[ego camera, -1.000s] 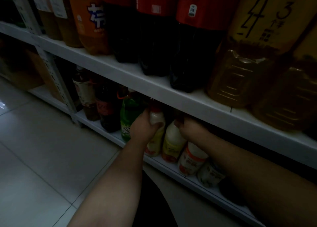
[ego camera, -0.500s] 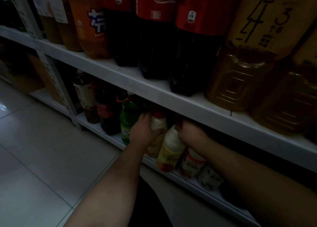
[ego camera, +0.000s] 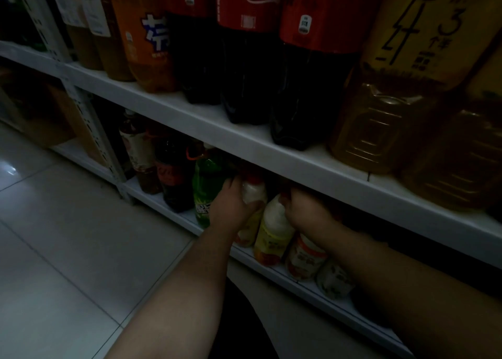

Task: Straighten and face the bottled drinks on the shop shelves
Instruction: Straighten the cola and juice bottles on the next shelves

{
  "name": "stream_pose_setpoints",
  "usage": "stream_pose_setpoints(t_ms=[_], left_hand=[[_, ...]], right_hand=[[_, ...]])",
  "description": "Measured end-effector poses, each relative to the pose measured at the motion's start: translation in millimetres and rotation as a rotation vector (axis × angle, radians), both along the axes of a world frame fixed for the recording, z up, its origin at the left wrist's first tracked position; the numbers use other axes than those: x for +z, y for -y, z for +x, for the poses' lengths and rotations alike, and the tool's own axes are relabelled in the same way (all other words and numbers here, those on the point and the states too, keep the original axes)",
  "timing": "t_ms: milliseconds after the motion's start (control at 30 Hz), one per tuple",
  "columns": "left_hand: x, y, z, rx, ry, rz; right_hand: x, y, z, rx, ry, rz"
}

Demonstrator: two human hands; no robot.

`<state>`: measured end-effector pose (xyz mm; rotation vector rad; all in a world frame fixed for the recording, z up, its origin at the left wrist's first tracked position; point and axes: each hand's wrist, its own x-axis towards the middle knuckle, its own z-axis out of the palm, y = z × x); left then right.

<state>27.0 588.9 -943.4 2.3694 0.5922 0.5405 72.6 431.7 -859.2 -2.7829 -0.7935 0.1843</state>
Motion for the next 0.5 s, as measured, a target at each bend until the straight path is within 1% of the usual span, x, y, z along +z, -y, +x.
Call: stream_pose_setpoints(t_ms=[67, 133, 200, 300, 367, 500], left_hand=[[1, 1, 1, 0.001, -0.020, -0.003], [1, 1, 2, -0.001, -0.030, -0.007], [1, 2, 2, -0.013, -0.020, -0.013], [-2, 0, 3, -0.009, -0.022, -0.020], [-4, 0, 3, -0.002, -0.018, -0.020], [-7, -1, 5, -0.005, 0.018, -0.010]], right_hand=[[-6, 0, 2, -0.021, 0.064, -0.042], [-12, -1, 5, -0.052, 0.102, -0.032], [-14, -3, 6, -0.091, 0.094, -0.005], [-15, -5, 9, -0.122, -0.002, 0.031], [-15, -6, 10, -0.107, 0.016, 0.033], [-17, -4, 10, -0.126, 0.032, 0.112]])
